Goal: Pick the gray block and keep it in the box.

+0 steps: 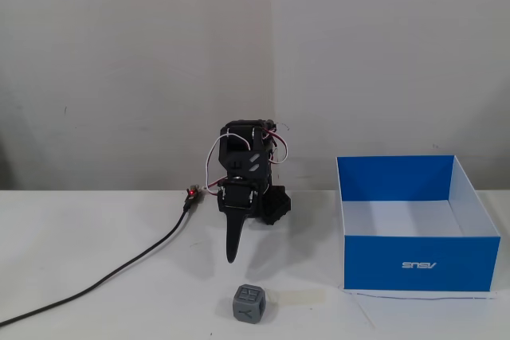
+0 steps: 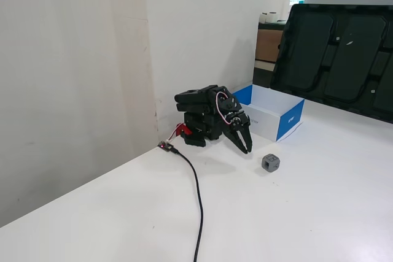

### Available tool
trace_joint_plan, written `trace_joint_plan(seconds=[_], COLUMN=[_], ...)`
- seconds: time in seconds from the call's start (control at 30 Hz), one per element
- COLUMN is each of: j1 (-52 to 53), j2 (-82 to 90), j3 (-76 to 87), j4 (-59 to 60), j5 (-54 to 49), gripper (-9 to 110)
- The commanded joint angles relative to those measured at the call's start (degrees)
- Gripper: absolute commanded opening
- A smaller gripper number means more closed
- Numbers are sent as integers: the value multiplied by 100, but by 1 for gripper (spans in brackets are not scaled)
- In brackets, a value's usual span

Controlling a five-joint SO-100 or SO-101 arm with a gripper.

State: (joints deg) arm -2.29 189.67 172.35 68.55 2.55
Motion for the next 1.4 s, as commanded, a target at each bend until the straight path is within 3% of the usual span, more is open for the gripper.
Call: trace_joint_plan(seconds=[0.0,0.93,1.37], j1=[53,-193,-325], j2=[677,510,-2074], j3=[53,-202,-1942], j4=[9,-35,-519], j5=[79,0,202], gripper=[0,0,0])
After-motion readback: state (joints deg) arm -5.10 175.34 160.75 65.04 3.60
